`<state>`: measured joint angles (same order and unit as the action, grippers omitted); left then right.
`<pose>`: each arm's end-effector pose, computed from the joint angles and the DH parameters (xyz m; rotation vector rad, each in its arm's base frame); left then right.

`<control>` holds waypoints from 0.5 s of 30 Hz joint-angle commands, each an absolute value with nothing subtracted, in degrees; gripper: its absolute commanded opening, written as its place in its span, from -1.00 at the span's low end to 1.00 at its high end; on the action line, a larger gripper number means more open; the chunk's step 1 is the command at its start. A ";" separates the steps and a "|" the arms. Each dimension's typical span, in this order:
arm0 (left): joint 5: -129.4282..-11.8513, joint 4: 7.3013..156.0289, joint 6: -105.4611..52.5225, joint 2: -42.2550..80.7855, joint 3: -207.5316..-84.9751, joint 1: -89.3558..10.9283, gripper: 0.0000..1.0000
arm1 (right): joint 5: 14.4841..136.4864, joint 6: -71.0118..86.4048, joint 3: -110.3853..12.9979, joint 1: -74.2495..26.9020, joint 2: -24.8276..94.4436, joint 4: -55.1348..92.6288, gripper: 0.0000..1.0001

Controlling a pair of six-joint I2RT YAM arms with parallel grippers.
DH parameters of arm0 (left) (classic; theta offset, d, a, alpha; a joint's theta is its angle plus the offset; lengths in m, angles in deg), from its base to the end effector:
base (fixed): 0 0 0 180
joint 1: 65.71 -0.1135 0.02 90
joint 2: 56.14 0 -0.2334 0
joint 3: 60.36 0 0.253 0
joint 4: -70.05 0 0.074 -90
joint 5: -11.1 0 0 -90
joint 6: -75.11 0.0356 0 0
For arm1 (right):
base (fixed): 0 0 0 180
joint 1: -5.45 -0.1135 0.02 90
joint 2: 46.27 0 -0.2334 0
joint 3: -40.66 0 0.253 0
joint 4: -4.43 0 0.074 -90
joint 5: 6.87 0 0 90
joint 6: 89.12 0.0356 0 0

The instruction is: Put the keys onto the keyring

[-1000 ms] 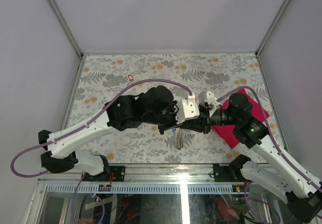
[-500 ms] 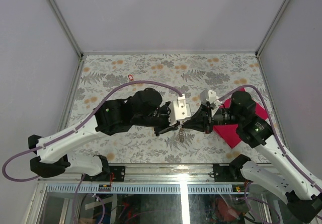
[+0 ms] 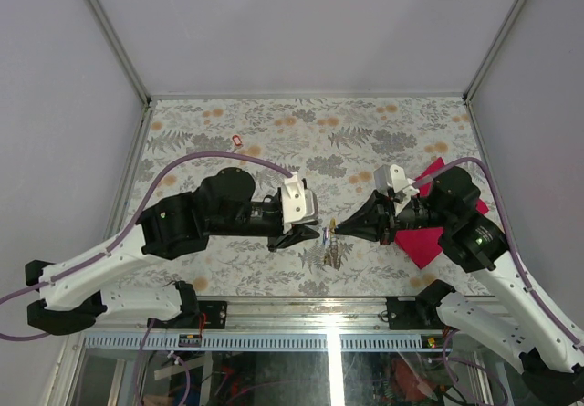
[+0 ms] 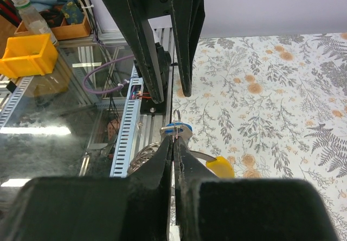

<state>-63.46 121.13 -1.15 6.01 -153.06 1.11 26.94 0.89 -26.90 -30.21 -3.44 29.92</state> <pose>0.0819 -0.2154 0.4105 1.4424 1.4101 -0.8657 0.1229 0.1246 0.3768 -1.2333 1.2075 1.2376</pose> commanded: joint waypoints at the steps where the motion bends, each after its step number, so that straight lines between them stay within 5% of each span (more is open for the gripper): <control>1: -61.37 113.10 -2.30 5.33 -151.86 1.49 -0.48 | 24.91 1.19 -30.14 -29.97 -4.02 28.43 -1.00; 15: -60.77 113.21 -1.83 7.38 -152.05 1.48 -0.50 | 24.43 0.98 -30.90 -29.97 -3.90 29.00 -1.00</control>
